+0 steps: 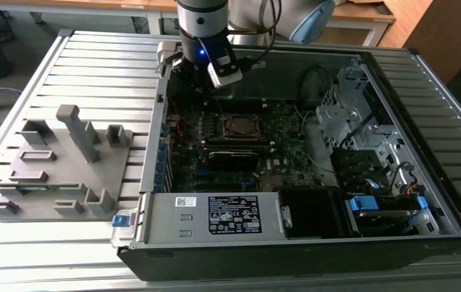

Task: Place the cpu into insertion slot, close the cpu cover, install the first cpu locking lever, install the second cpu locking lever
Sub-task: 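Install the first cpu locking lever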

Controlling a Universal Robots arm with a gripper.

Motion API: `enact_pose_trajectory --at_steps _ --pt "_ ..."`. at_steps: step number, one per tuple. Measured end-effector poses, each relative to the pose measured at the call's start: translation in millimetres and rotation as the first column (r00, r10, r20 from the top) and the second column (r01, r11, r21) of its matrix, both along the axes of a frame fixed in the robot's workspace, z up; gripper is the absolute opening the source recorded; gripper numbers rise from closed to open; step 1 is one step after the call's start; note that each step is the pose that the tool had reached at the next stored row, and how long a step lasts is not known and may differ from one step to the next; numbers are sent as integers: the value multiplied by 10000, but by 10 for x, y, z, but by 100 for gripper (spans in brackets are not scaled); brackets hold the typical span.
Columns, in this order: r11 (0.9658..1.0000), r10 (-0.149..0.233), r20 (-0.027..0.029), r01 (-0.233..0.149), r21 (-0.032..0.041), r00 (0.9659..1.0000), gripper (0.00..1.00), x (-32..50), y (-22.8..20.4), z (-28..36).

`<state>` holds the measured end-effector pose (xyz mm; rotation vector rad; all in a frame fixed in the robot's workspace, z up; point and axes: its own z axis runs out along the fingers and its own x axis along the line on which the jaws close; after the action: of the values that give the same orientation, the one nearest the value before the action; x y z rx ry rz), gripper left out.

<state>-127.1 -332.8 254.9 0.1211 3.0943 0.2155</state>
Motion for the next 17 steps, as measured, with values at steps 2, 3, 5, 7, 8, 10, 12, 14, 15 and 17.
enact_pose_trajectory --at_steps 2,3,5,7,8,10,12,14,15,17 --pt "10000 0 0 0 0 10000 11 0 2 0" --pt "10000 -1 0 1 -1 10000 11 0 5 0" --pt "10000 0 0 0 10 10000 11 0 8 0" --pt "10000 -1 0 1 37 10000 11 0 10 0" --pt "10000 -1 0 1 48 10000 11 0 10 0" --pt "9999 0 0 0 111 10000 11 0 9 0" --pt "9996 -1 1 1 292 10000 11 0 10 0" --pt "9989 0 0 0 459 10000 11 0 10 0" --pt "9989 -1 0 1 468 10000 11 0 10 0" --pt "9989 -1 0 1 479 10000 11 0 10 0"
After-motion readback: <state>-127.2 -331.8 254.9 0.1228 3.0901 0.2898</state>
